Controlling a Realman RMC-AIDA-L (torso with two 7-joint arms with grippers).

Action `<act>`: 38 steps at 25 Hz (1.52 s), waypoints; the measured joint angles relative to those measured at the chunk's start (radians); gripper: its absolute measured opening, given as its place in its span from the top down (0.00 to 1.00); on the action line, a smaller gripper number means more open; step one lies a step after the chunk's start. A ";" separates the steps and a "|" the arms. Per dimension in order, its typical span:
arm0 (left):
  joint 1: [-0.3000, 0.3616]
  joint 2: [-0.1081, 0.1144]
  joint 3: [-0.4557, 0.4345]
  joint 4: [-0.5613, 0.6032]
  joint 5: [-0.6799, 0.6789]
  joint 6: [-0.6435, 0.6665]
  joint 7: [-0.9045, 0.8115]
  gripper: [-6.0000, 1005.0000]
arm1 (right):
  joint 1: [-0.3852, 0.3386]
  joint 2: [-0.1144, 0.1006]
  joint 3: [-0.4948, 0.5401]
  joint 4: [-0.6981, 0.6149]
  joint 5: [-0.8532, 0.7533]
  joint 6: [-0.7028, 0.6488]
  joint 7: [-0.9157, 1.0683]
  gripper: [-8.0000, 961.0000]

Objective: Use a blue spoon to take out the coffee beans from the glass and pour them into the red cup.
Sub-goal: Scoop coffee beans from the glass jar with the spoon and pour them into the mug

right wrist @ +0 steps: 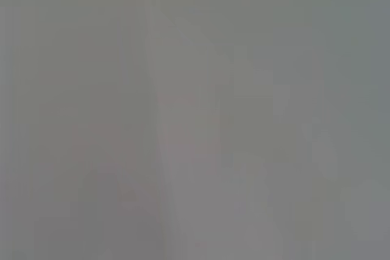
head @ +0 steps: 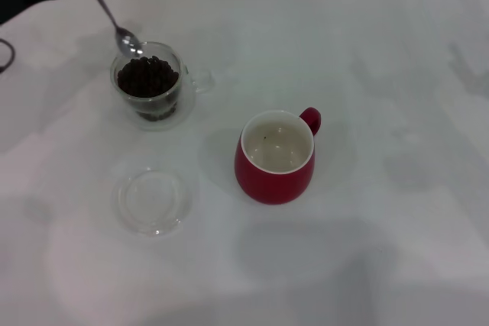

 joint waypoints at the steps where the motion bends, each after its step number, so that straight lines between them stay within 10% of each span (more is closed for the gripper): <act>1: -0.011 -0.007 0.000 0.001 0.011 -0.012 0.016 0.86 | 0.000 0.002 0.002 0.000 0.000 0.000 -0.001 0.14; 38: -0.024 -0.032 0.000 0.103 0.122 -0.209 -0.181 0.86 | -0.055 0.007 0.002 0.000 -0.001 -0.009 -0.003 0.14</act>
